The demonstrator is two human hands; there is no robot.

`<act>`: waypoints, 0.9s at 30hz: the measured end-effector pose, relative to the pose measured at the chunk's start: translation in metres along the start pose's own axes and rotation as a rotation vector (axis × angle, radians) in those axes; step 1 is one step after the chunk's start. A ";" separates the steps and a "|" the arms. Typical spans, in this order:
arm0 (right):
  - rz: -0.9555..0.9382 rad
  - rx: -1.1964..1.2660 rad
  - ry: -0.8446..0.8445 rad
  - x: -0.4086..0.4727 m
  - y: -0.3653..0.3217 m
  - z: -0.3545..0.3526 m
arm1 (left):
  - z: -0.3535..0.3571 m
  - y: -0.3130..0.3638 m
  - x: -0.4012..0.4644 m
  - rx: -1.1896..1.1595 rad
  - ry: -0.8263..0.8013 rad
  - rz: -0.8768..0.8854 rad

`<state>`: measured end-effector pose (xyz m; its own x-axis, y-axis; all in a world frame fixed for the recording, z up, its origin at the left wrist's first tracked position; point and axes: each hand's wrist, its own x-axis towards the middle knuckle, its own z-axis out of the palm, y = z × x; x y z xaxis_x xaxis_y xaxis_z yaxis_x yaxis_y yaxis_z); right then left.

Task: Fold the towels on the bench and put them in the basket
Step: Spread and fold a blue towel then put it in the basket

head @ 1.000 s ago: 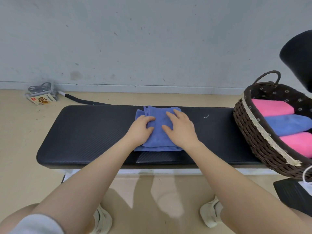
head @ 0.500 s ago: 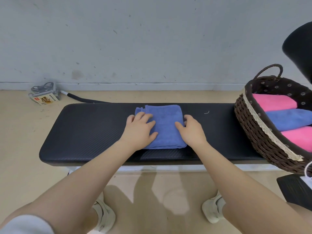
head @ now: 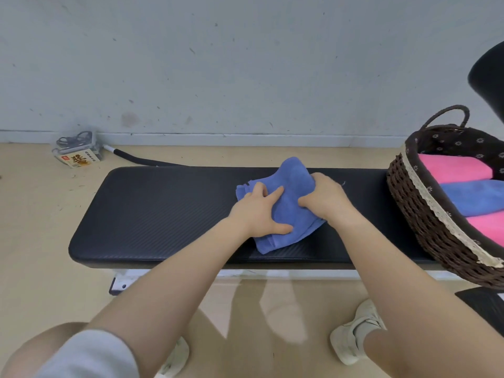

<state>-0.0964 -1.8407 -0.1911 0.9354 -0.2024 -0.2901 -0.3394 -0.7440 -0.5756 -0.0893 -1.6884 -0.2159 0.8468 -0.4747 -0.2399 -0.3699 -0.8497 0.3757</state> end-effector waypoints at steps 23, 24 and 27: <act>-0.479 -0.598 -0.226 -0.062 -0.051 0.047 | -0.029 -0.050 0.006 -0.587 0.023 -0.100; -0.465 -0.543 -0.225 -0.060 -0.049 0.042 | -0.028 -0.050 0.008 -0.597 0.011 -0.096; -0.371 -0.280 -0.117 -0.055 -0.038 0.033 | -0.023 -0.053 0.012 -0.562 0.025 -0.106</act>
<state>-0.1379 -1.7803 -0.1785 0.9654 0.1707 -0.1971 0.0704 -0.8984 -0.4335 -0.0506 -1.6434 -0.2181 0.8793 -0.3827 -0.2835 -0.0283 -0.6362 0.7710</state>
